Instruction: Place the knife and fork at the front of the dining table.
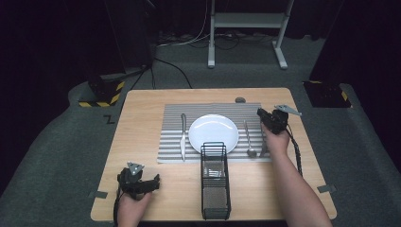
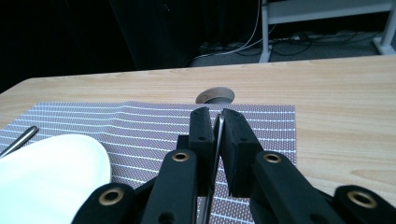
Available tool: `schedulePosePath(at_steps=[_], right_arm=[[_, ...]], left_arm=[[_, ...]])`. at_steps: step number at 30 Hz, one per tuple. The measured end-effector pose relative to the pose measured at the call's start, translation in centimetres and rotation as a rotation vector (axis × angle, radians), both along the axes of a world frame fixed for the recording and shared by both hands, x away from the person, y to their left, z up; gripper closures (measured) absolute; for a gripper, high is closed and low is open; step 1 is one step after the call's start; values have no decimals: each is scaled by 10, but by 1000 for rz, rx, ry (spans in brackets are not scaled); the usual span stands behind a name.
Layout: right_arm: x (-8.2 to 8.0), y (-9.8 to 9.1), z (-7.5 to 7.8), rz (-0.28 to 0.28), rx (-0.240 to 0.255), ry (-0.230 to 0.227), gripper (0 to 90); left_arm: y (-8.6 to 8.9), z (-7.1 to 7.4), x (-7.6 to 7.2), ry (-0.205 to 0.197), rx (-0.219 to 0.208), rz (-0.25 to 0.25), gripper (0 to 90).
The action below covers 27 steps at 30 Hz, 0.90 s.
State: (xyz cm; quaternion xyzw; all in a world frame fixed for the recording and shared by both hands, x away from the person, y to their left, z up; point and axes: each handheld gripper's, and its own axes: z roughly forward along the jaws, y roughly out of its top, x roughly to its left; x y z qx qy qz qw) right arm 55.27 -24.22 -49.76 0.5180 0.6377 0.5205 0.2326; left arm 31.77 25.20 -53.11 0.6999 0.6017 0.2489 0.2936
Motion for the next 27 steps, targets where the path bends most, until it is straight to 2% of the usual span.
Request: schedulePosePath(at_steps=[4, 7, 9, 14, 22, 27], right_arm=[[0, -2, -2, -12, -3, 14, 819], [-1, -5, -2, -24, -11, 15, 756], [-1, -6, -3, -21, -2, 15, 754], [-5, -6, 0, -16, -28, 17, 761], [-19, -1, 8, -13, -76, -24, 742], [-29, 2, 9, -15, -103, -23, 671]], left_arm=[[0, 0, 0, 0, 0, 0, 0], [0, 0, 0, 0, 0, 0, 0], [0, 0, 0, 0, 0, -1, 0], [0, 0, 0, 0, 0, -1, 1], [0, 0, 0, 0, 0, -1, 1], [0, 0, 0, 0, 0, -1, 1]])
